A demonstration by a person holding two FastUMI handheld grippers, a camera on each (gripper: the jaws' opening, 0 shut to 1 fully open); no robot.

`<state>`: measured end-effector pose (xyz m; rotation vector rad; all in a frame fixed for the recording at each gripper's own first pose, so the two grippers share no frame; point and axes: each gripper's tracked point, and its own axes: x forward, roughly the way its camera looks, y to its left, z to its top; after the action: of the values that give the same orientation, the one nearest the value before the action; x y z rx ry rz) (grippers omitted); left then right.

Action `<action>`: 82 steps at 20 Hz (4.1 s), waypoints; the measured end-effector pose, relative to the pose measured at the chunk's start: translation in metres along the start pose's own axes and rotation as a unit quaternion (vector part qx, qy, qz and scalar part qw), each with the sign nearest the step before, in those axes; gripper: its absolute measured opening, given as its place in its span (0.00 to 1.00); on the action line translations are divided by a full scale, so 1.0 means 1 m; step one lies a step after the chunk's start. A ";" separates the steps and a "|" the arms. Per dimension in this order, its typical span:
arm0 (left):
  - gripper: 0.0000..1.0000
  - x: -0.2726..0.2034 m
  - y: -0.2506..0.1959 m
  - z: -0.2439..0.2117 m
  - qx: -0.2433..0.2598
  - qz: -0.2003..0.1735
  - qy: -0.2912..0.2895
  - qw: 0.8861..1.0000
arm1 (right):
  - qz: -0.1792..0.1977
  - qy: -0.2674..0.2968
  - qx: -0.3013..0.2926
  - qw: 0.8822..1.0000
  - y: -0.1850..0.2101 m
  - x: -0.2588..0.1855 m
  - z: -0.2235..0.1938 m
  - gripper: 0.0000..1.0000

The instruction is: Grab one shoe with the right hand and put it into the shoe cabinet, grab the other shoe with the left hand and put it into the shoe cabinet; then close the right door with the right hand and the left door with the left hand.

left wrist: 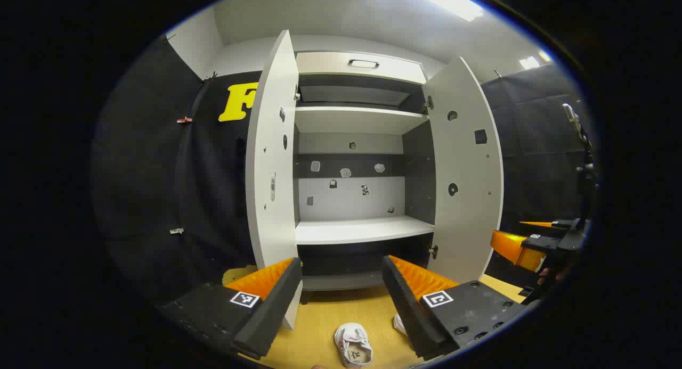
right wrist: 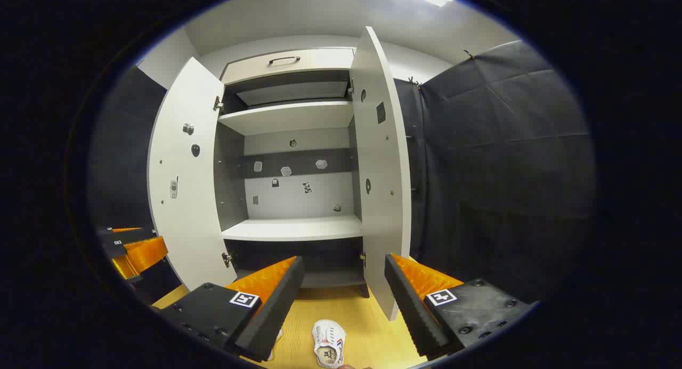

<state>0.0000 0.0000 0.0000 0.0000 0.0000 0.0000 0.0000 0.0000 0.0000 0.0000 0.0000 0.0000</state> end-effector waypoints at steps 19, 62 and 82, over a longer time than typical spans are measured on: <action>0.95 -0.003 0.019 -0.021 -0.013 -0.014 0.007 1.000 | 0.000 0.024 -0.021 0.999 0.017 -0.008 -0.020 0.98; 0.95 -0.024 0.058 -0.149 -0.075 -0.003 0.156 0.985 | 0.056 0.441 -0.019 0.896 0.077 0.026 -0.408 0.98; 0.95 -0.031 0.045 -0.168 -0.086 0.003 0.185 0.979 | -0.001 0.413 0.004 0.911 0.061 0.074 -0.416 0.05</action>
<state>-0.0305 0.0450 -0.1677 -0.1737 0.3721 0.0068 0.0742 0.0614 -0.4165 0.0085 0.8512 -0.0015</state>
